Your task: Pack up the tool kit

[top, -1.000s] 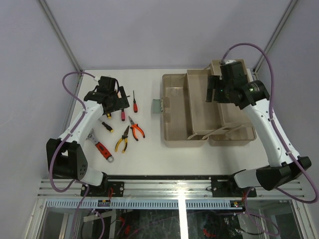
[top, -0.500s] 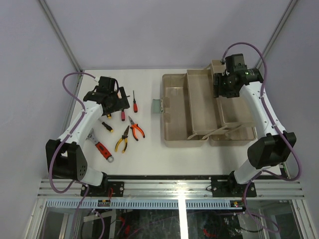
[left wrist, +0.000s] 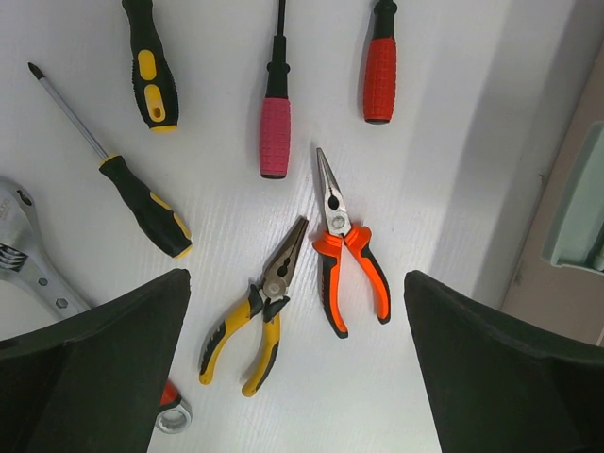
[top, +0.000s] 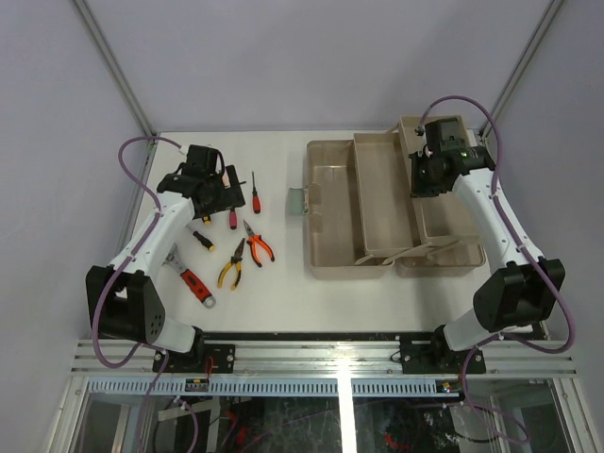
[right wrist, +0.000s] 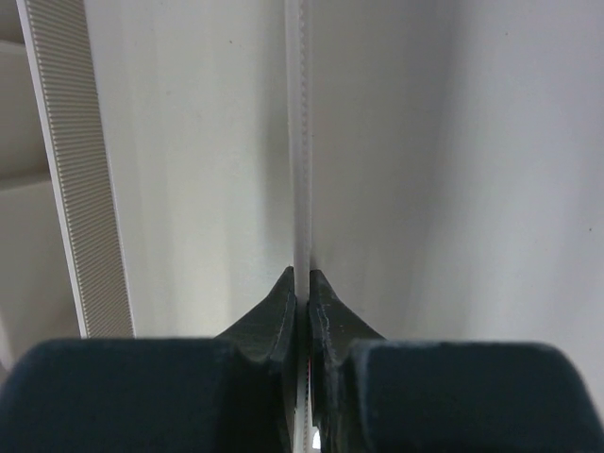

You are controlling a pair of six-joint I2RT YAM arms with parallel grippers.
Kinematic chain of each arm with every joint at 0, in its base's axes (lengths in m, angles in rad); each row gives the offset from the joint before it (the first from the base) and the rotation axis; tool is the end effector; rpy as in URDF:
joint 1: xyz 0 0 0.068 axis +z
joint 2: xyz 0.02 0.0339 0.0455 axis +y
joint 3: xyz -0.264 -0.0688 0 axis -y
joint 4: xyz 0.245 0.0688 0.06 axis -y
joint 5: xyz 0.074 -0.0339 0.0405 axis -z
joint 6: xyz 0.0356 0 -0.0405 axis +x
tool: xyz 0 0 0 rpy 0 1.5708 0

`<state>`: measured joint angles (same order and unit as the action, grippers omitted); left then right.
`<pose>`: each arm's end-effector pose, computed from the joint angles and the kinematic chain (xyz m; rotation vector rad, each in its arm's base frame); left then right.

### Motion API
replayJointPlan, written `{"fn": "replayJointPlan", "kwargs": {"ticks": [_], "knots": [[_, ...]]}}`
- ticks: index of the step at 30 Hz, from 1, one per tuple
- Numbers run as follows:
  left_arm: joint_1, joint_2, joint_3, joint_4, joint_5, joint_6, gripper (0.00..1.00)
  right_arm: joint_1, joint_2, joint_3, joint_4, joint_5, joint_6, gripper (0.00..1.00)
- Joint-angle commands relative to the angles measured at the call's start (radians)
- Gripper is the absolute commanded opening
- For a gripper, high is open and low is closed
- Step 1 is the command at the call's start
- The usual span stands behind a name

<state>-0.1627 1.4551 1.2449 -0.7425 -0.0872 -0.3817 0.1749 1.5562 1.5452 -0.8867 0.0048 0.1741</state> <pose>0.3016 -0.0464 0.2941 -0.3105 2.5026 -0.1105 0.3251 0.0573 0.3491 0.0011 2.4741 0.1444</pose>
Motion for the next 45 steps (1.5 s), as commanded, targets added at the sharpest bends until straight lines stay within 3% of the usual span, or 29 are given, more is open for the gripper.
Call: {"fn": "replayJointPlan", "kwargs": {"ticks": [1,20,27,29,31,40,45], "knots": [[0.0,-0.018,0.01,-0.007,-0.005,0.027,0.94,0.035,-0.057,-0.065,0.0,-0.03,0.047,0.05],[0.0,-0.059,-0.031,-0.025,-0.013,0.033,0.94,0.276,-0.08,-0.135,0.054,0.083,0.212,0.01],[0.01,-0.099,-0.097,-0.037,-0.018,0.012,0.95,0.305,-0.063,-0.132,0.066,0.098,0.234,0.02],[0.014,-0.113,-0.115,-0.043,-0.028,-0.005,0.95,0.306,-0.072,-0.131,0.067,0.12,0.237,0.09],[0.022,-0.129,-0.13,-0.052,-0.046,-0.037,0.94,0.305,-0.09,-0.124,0.071,0.145,0.235,0.26],[0.138,-0.246,-0.224,-0.118,-0.115,-0.194,0.95,0.304,-0.259,-0.008,0.184,0.17,0.145,0.75],[0.174,-0.25,-0.269,-0.175,-0.099,-0.297,0.94,0.304,-0.245,0.128,0.167,0.105,0.092,0.78]]}}
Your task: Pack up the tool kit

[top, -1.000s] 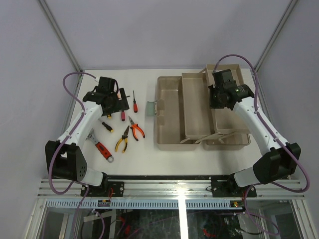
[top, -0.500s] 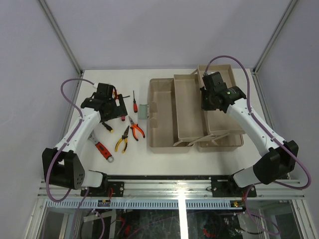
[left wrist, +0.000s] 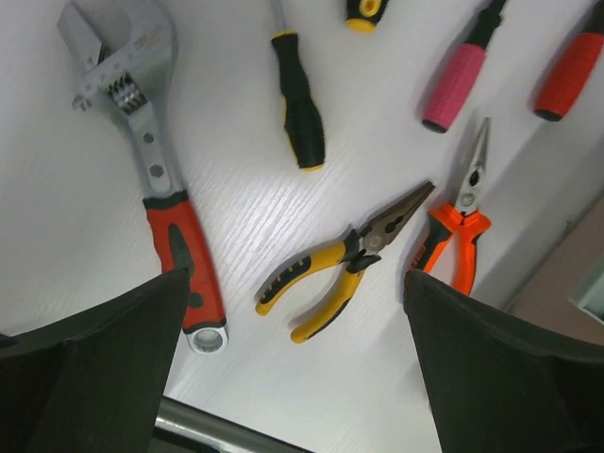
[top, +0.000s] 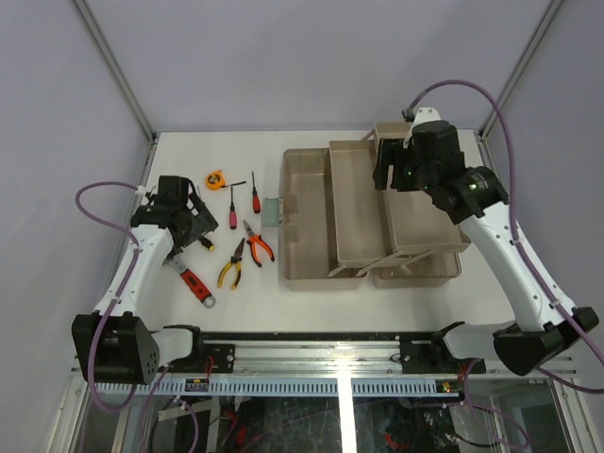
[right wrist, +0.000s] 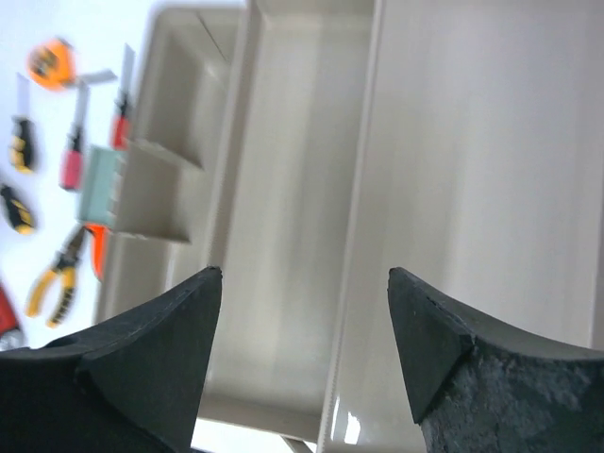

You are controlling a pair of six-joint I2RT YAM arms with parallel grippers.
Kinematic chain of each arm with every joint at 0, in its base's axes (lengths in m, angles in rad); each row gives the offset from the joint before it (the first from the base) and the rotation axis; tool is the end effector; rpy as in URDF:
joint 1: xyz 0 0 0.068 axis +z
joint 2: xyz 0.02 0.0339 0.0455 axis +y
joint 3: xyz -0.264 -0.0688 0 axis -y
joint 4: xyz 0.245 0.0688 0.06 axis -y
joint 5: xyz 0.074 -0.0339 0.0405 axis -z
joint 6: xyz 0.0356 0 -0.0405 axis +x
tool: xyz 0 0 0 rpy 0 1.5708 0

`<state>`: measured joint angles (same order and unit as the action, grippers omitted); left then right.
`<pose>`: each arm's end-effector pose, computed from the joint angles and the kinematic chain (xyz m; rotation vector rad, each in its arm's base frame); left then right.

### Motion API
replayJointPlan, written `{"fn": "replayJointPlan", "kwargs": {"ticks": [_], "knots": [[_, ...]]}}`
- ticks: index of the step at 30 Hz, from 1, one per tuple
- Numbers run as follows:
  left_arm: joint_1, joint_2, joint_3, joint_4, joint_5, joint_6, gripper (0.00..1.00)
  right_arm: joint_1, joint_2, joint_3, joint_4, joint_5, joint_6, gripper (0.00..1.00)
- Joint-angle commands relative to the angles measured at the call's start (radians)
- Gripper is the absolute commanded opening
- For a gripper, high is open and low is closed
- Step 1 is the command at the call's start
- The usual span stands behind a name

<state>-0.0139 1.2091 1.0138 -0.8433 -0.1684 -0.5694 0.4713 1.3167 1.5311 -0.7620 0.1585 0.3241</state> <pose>0.2340 0.0027 0.2777 -0.7660 2.4698 0.0064 0.2462 0.1192 0.4229 -0.0617 2.1250 0.3063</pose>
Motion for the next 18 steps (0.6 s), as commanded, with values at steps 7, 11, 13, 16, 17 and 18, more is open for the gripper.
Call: {"fn": "replayJointPlan", "kwargs": {"ticks": [7,11,13,16,17,18], "knots": [[0.106,0.031,-0.115,-0.106,-0.014,-0.171,0.92,0.008,0.13,0.382,-0.086,-0.089,-0.073,0.78],[0.147,0.029,-0.186,-0.079,-0.019,-0.18,0.92,0.007,0.146,0.412,-0.099,-0.109,-0.062,0.78],[0.165,0.026,-0.222,-0.057,-0.031,-0.183,0.92,0.008,0.15,0.417,-0.108,-0.121,-0.061,0.78],[0.21,0.026,-0.278,-0.014,-0.016,-0.198,0.91,0.008,0.166,0.444,-0.14,-0.129,-0.068,0.78],[0.215,0.03,-0.286,-0.004,-0.014,-0.198,0.91,0.008,0.171,0.454,-0.151,-0.128,-0.072,0.78],[0.22,0.033,-0.291,0.015,-0.019,-0.197,0.91,0.009,0.176,0.465,-0.161,-0.13,-0.076,0.78]]}}
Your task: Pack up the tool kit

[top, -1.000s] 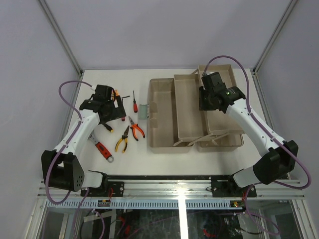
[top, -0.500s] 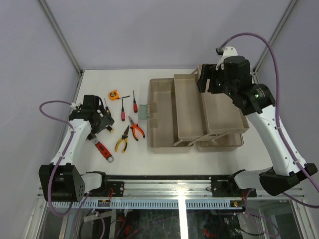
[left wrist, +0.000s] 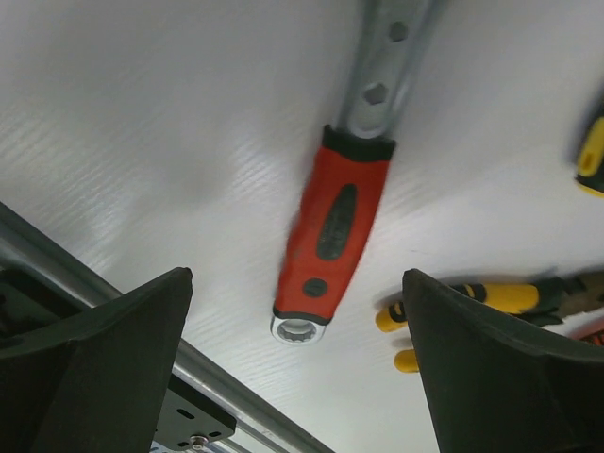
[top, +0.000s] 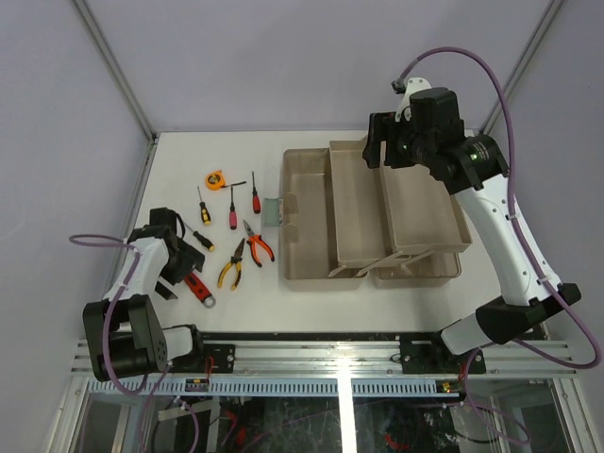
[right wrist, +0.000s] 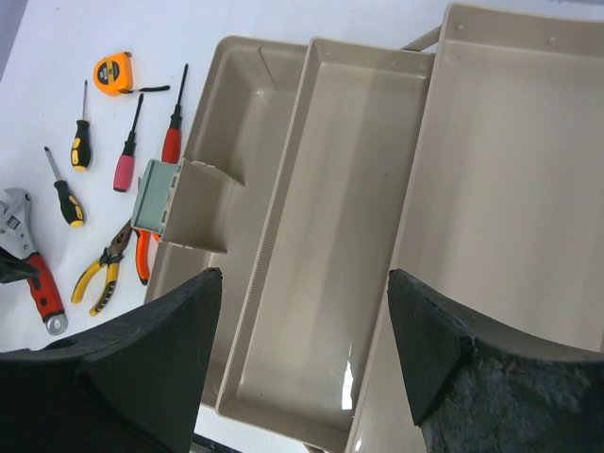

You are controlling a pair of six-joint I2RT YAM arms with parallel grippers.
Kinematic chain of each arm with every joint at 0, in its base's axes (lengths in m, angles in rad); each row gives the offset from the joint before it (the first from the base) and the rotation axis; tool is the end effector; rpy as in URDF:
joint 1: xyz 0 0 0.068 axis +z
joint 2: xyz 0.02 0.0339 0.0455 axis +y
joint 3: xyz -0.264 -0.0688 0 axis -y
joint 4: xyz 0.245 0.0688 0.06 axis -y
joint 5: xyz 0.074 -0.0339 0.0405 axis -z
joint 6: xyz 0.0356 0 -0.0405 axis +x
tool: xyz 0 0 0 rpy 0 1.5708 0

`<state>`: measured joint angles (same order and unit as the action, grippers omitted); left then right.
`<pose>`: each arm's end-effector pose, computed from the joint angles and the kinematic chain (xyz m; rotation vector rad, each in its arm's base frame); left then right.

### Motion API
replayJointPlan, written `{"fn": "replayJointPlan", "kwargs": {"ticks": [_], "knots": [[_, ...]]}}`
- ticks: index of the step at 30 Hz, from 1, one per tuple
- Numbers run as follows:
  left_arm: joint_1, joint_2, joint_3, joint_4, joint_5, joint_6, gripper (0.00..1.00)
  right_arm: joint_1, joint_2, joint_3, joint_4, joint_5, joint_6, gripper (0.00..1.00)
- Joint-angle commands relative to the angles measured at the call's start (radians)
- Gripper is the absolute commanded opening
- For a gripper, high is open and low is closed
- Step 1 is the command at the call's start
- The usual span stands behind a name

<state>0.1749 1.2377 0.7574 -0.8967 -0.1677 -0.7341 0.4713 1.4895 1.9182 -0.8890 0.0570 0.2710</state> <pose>0.1956 0.0406 0.1959 -1.2968 2.6000 0.1568 0.2634 0.1320 0.4844 -0.1693 2.0477 0.4076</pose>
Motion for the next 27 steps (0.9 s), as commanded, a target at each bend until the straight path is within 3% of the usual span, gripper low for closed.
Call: {"fn": "replayJointPlan", "kwargs": {"ticks": [1,14,18,21,27], "knots": [[0.035,0.01,-0.038,0.081,-0.024,-0.031,0.91,0.008,0.007,0.089,-0.042,-0.028,-0.025,0.78],[0.078,0.207,-0.023,0.208,-0.053,0.008,0.91,0.008,0.005,0.104,-0.07,-0.026,-0.019,0.78],[0.076,0.237,-0.024,0.21,-0.021,0.027,0.84,0.008,-0.005,0.101,-0.068,-0.018,-0.005,0.78],[0.078,0.249,-0.039,0.215,-0.013,0.066,0.76,0.008,-0.035,0.058,-0.059,-0.009,0.004,0.78],[0.075,0.295,-0.015,0.18,0.021,0.099,0.73,0.008,-0.139,-0.112,-0.006,0.027,0.007,0.78]]}}
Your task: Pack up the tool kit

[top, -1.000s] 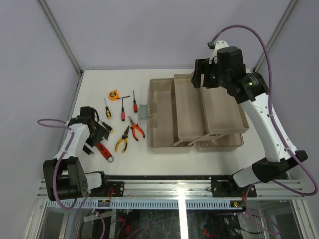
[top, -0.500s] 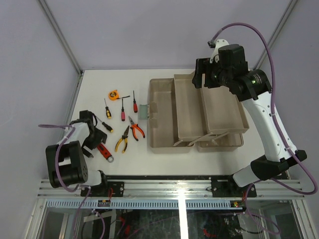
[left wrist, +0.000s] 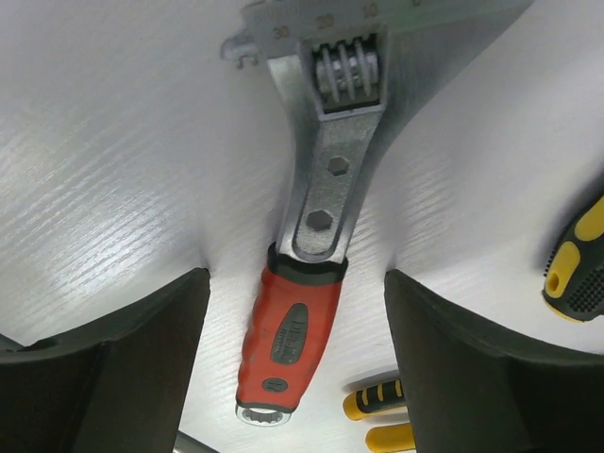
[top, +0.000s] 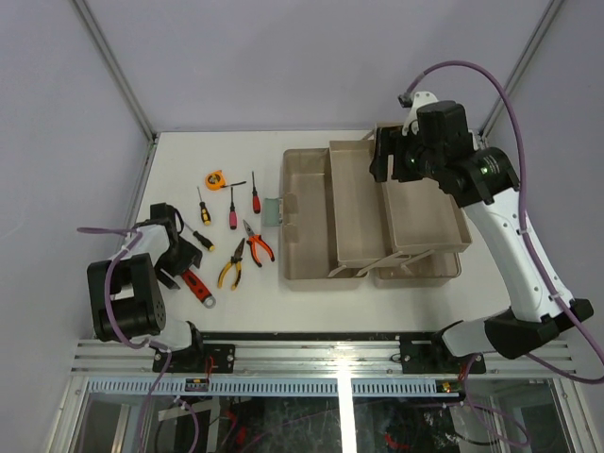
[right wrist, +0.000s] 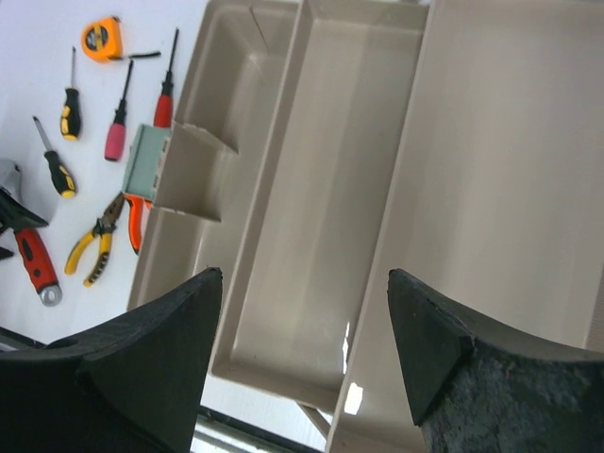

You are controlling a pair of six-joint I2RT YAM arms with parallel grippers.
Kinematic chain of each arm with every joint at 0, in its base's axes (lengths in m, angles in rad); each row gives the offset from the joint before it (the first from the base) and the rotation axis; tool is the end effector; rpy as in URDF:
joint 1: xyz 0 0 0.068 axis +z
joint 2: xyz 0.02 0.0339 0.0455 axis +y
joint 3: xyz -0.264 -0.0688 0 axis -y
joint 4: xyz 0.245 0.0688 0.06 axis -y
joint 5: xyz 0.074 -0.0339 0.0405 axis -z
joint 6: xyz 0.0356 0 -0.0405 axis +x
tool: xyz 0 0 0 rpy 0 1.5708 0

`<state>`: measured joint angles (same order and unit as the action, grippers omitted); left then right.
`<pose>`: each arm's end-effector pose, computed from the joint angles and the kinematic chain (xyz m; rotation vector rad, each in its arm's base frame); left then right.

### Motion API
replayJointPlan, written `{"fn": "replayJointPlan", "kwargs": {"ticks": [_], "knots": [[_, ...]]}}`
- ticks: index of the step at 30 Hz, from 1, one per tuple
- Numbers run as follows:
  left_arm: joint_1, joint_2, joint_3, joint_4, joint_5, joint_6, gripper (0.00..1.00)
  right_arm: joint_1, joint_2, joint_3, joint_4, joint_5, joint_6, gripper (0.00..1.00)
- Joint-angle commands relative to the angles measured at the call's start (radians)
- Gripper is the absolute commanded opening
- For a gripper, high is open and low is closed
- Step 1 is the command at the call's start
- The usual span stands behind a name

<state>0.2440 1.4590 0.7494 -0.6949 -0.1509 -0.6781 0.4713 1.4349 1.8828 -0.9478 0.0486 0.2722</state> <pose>0.2254 0.0616 0.1541 -1.3257 2.6271 0.1644 0.2460 0.1234 0.4827 -0.1782 2.0877 0.4040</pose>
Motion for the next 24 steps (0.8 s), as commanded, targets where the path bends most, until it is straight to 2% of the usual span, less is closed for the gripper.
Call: {"fn": "replayJointPlan", "kwargs": {"ticks": [1,9,14,17,19,24], "knots": [[0.002,0.089,0.002,-0.029,0.016,0.046,0.73,0.007,-0.099,-0.104,0.06,0.037,0.005,0.78],[-0.075,0.185,0.125,-0.091,0.053,0.106,0.74,0.007,-0.206,-0.308,0.126,0.044,0.006,0.8],[-0.098,0.183,0.12,-0.116,0.034,0.089,0.7,0.008,-0.221,-0.332,0.124,0.054,-0.015,0.81],[-0.102,0.15,0.062,-0.09,0.072,0.064,0.56,0.007,-0.215,-0.319,0.113,0.06,-0.031,0.82],[-0.103,0.109,0.001,-0.061,0.077,0.047,0.49,0.006,-0.209,-0.306,0.105,0.063,-0.036,0.82],[-0.105,0.048,-0.063,-0.022,0.079,0.024,0.49,0.006,-0.192,-0.283,0.101,0.054,-0.036,0.83]]}}
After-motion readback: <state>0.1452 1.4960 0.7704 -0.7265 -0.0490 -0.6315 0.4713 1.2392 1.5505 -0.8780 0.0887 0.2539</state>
